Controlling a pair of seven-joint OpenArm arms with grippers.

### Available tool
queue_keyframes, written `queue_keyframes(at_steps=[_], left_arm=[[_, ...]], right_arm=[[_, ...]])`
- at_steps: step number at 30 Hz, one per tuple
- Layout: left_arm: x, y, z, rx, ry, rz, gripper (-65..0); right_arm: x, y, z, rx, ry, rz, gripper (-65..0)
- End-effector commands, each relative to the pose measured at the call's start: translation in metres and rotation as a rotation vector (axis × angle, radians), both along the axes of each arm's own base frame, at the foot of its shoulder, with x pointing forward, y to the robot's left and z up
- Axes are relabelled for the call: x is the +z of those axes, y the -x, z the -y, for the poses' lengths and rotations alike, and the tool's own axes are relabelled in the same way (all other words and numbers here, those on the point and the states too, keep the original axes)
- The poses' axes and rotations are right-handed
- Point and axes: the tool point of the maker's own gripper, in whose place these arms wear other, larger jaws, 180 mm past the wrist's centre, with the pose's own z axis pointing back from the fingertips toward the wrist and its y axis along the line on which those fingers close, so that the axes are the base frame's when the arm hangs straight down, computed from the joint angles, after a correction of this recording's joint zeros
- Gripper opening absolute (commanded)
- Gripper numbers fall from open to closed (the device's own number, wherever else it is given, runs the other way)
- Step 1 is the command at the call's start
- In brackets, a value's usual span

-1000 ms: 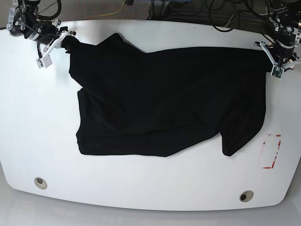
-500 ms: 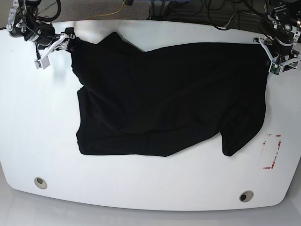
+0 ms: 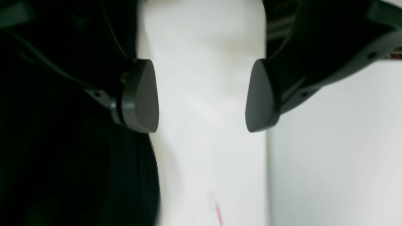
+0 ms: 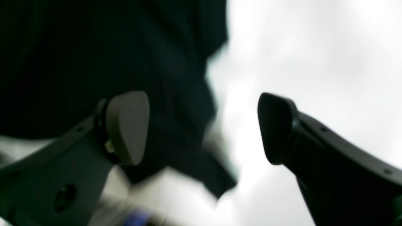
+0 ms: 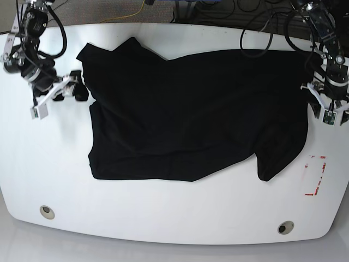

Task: Layout the t-shirt on the table in an organized manner, then fold the t-shirt properly
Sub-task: 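Open both grippers, releasing the t-shirt, and move them to its sides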

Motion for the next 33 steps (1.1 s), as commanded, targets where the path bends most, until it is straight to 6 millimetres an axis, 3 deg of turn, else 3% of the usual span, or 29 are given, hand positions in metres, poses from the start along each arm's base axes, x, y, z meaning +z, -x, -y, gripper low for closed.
queue_keyframes(at_steps=[1,4,9,15,25,33], left_arm=[[0.027,-0.023,0.007,-0.017,0.000,0.101,-24.3],[0.043,-0.042,0.017,-0.031,0.023,0.168,-24.3],[0.070,-0.067,0.030,-0.065,0.031,0.253,-24.3],[0.083,-0.093,0.066,-0.155,0.058,0.296,-24.5],[0.092,-0.109,0.094,-0.165,0.091,0.361,-24.5],[0.089,-0.111,0.100,-0.181,0.096,0.351,-24.5]], right_arm=[[0.031,-0.030,0.010,-0.008,0.058,0.117,-13.0],[0.048,-0.060,0.019,-0.036,0.090,0.187,-13.0],[0.054,-0.105,0.025,-0.016,0.116,0.243,-13.0],[0.042,-0.153,0.024,0.036,0.181,0.274,-13.0],[0.018,-0.213,0.017,0.057,0.172,0.312,-13.0],[-0.005,-0.247,0.009,0.042,0.105,0.311,-13.0]])
